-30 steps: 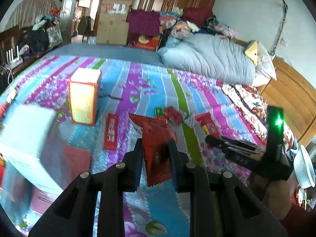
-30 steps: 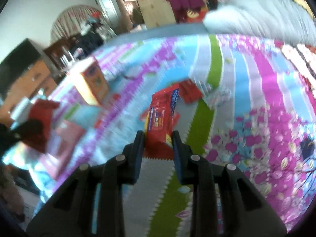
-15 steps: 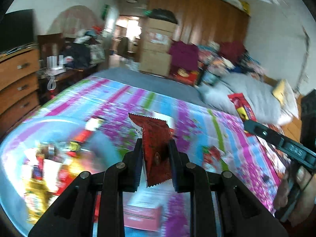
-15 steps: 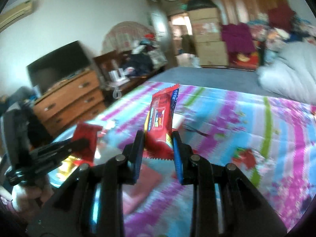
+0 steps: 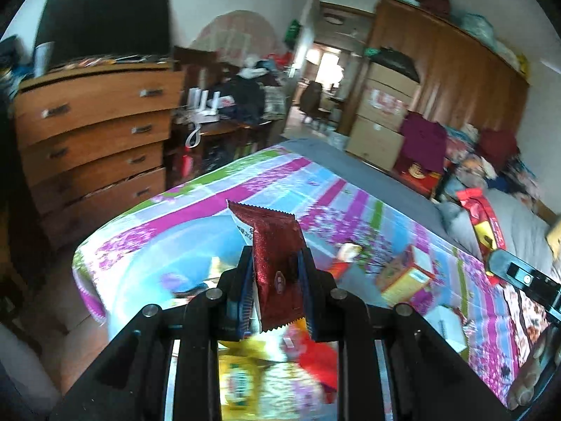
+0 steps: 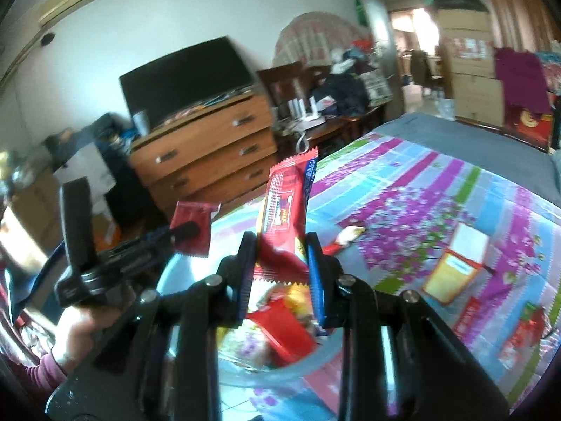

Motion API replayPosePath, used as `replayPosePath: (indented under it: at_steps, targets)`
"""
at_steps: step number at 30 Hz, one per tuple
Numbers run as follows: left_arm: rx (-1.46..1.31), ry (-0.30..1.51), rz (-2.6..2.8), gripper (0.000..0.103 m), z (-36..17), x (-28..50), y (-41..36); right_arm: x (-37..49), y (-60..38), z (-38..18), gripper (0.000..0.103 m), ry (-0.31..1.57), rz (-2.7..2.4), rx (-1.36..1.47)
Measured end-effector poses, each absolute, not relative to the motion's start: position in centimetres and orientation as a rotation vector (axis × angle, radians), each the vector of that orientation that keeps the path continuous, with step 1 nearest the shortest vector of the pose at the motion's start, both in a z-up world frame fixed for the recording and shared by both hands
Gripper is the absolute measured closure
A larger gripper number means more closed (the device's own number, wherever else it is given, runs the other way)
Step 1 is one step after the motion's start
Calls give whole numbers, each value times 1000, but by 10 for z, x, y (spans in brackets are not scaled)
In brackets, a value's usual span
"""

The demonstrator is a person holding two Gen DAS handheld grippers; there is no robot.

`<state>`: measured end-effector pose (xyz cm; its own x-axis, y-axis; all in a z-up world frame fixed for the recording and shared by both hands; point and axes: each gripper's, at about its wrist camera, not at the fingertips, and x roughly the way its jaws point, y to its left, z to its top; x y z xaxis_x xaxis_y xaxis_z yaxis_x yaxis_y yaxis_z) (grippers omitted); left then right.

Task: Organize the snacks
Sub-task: 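Carry both held packets over the basin and open both tools to release them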

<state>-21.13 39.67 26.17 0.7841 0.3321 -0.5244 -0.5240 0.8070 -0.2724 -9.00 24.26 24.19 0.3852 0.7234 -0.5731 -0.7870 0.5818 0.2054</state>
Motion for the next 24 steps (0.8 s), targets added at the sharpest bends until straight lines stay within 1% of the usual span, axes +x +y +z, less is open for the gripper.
replayPosePath:
  at_steps: [6, 24]
  targets:
    - [-475, 485, 516, 79, 244, -234, 423, -101, 270, 234, 75, 705, 991, -138]
    - [-505, 497, 540, 79, 234, -248, 439, -110, 300, 224, 75, 748, 998, -169]
